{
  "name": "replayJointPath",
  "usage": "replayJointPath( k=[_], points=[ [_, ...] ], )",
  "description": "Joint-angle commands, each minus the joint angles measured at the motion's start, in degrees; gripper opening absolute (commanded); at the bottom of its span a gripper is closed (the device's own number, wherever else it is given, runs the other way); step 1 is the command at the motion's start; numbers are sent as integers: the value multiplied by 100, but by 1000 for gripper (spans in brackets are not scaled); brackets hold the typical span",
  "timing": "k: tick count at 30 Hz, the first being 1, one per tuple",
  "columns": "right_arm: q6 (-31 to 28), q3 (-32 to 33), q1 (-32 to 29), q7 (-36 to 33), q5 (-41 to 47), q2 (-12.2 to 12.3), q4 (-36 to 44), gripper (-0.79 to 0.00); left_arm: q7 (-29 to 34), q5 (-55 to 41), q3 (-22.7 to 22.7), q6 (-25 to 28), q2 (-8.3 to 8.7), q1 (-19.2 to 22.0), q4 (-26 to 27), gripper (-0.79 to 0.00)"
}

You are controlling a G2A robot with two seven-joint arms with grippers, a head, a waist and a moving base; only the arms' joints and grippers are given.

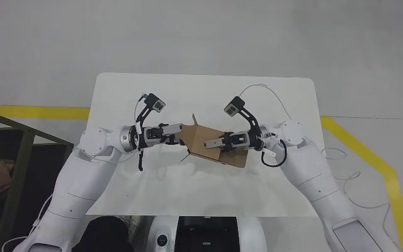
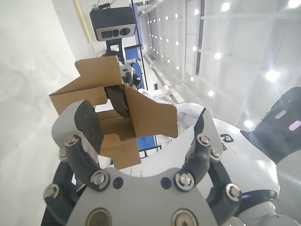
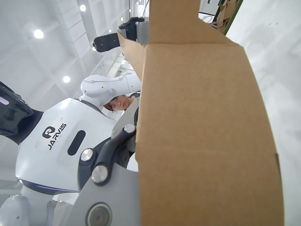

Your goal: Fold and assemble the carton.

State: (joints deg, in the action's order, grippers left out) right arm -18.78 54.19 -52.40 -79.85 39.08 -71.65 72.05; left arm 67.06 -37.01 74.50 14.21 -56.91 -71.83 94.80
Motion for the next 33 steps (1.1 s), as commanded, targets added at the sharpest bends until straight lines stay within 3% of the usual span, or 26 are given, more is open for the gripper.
replayJointPath(
  k=[1,25,33],
  points=[
    [-2,-4,7,-9,12,-5,-26,-785,1,-21,-59,1,-13,46,5,0],
    [-65,62,-65,0,44,-13,-49,-785,-9,-114,-297,14,-89,190,15,0],
    [-64,107,-94,41,5,-5,-44,-785,-72,184,65,16,-26,93,-70,0]
  ],
)
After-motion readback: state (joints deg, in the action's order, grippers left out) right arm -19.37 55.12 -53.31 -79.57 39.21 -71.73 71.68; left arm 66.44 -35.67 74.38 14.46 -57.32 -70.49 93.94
